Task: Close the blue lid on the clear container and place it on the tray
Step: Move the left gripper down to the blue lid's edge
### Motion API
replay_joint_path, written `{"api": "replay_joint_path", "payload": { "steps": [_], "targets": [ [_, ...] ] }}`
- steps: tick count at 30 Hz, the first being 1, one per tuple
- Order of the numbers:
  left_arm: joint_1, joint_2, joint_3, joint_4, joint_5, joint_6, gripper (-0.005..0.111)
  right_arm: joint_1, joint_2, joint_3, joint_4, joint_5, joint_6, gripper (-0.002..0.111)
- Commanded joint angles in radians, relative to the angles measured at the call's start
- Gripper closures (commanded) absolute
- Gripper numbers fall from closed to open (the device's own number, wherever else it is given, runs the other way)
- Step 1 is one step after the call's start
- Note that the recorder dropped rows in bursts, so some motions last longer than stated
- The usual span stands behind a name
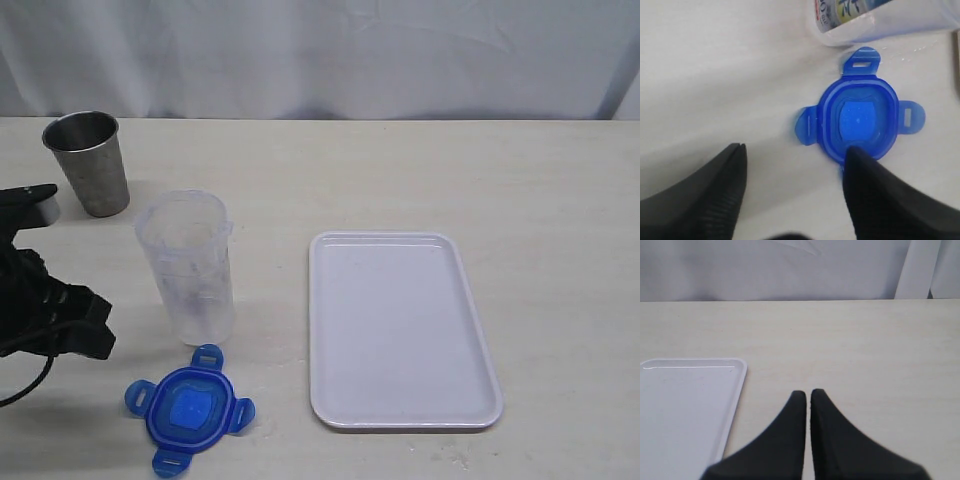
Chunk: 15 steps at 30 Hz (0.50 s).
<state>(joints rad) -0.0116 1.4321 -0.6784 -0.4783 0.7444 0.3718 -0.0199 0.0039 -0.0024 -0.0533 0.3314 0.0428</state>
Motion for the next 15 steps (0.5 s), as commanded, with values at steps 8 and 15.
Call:
{"api": "replay_joint_path", "payload": {
  "steps": [8, 15],
  "targets": [
    [-0.065, 0.064, 0.087, -0.115, -0.106, 0.140, 0.053, -0.001, -0.004, 0.002, -0.006, -0.012, -0.006, 0.104],
    [-0.106, 0.199, 0.089, -0.250, -0.176, 0.314, 0.053, -0.001, -0.004, 0.002, -0.006, -0.012, -0.006, 0.104]
  ]
}}
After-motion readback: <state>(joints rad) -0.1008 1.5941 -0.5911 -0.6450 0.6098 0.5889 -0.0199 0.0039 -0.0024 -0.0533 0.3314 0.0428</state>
